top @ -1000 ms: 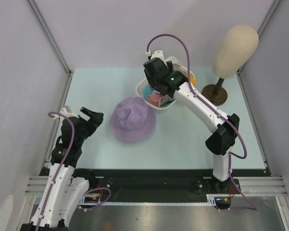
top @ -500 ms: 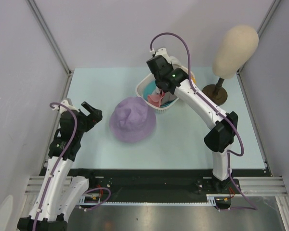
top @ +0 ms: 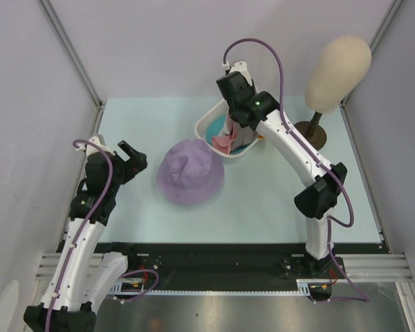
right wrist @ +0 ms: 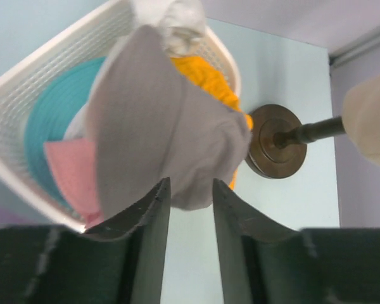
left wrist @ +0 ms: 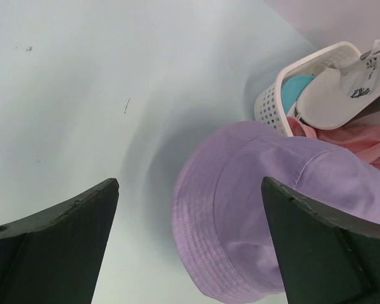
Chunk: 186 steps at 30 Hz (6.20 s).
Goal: Stack the hats
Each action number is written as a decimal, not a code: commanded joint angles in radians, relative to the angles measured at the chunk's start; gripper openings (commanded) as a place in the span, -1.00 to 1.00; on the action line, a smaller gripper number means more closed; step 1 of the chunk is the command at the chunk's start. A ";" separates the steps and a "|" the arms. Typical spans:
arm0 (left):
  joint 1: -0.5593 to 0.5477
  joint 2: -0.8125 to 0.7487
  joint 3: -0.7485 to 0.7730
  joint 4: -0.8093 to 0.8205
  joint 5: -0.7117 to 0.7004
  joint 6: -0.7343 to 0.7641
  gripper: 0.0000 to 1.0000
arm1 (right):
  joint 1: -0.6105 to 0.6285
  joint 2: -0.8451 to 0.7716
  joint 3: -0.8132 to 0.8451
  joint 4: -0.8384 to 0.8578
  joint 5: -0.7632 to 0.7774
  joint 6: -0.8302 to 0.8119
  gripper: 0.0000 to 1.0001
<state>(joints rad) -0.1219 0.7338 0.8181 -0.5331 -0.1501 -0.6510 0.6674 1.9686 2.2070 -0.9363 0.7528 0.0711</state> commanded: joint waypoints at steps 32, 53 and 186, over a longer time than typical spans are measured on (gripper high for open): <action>0.007 0.033 0.069 0.022 0.026 0.040 1.00 | 0.006 0.124 0.088 -0.053 0.051 0.035 -0.56; 0.007 0.035 0.038 0.048 0.044 0.037 1.00 | -0.037 0.027 0.168 -0.022 0.272 -0.168 -1.00; -0.469 1.325 1.128 0.161 0.072 0.238 -1.00 | 0.015 -0.439 0.128 -0.254 0.189 0.167 -0.99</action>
<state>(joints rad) -0.6079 2.0132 1.8393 -0.2821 -0.0563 -0.3923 0.6598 1.5753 2.3058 -1.2015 0.8692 0.2352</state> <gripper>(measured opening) 0.014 0.022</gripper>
